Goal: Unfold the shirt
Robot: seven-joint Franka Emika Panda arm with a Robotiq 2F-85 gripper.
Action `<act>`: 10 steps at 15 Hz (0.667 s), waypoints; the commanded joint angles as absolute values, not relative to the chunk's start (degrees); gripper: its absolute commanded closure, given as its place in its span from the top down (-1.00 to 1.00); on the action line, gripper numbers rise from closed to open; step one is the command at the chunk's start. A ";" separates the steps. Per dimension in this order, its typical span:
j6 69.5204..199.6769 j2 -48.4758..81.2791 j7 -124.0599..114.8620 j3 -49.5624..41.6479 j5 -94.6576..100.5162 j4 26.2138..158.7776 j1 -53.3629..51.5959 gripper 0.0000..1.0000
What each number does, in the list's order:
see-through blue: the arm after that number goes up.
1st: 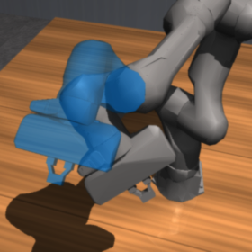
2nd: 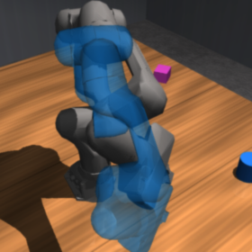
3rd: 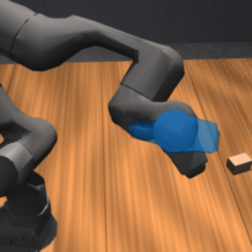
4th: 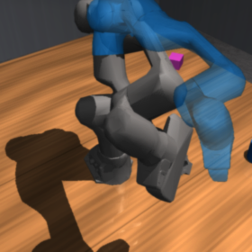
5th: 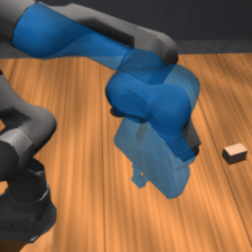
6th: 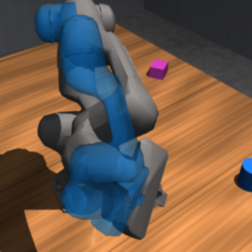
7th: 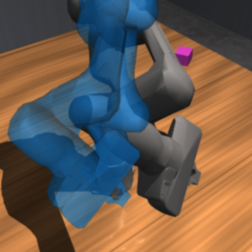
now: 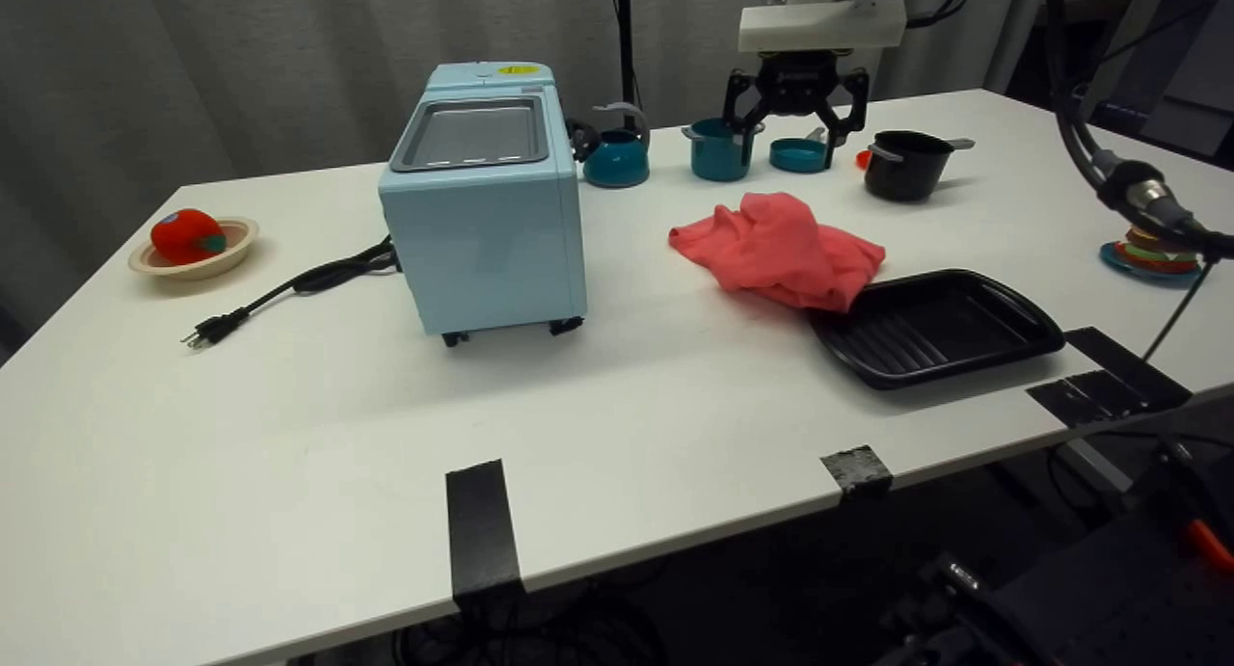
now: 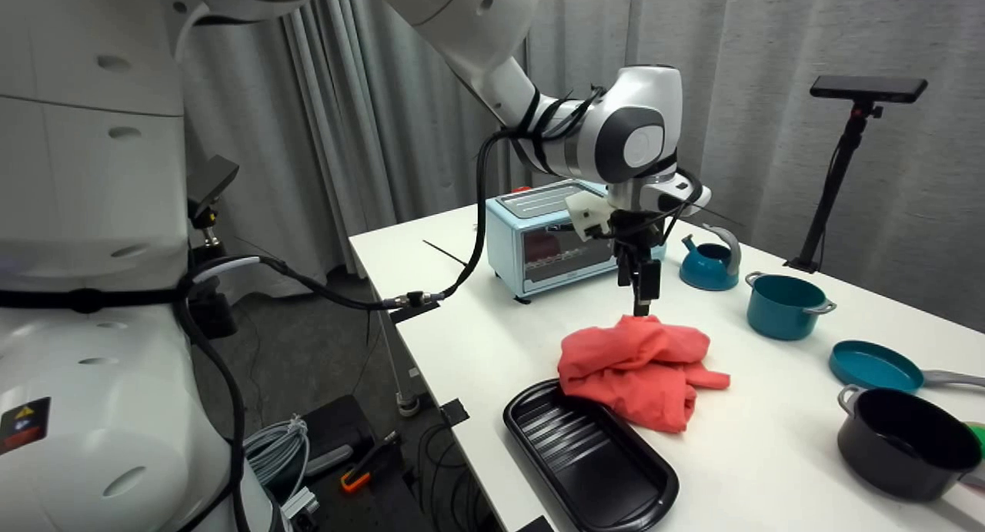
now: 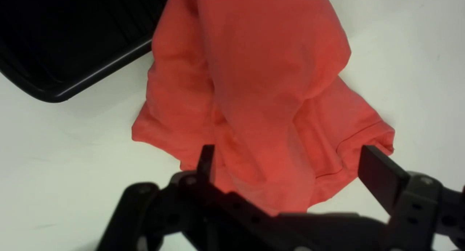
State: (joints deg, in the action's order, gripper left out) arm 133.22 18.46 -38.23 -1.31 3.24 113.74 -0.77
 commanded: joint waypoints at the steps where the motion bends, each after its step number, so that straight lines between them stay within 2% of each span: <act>1: 135.66 23.08 -38.19 -3.04 3.14 110.90 -2.07 1.00; 7: 137.96 30.34 -37.26 -3.27 1.83 108.00 -2.61 1.00; 8: 138.08 31.30 -37.19 -3.33 1.72 107.34 -2.76 0.92; 9: 137.93 32.03 -37.08 -3.40 1.53 106.66 -2.82 0.47; 10: 137.78 32.68 -36.97 -3.44 1.27 106.07 -2.82 0.44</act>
State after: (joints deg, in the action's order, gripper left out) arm 137.86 29.91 -37.90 -1.88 2.89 109.49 -1.32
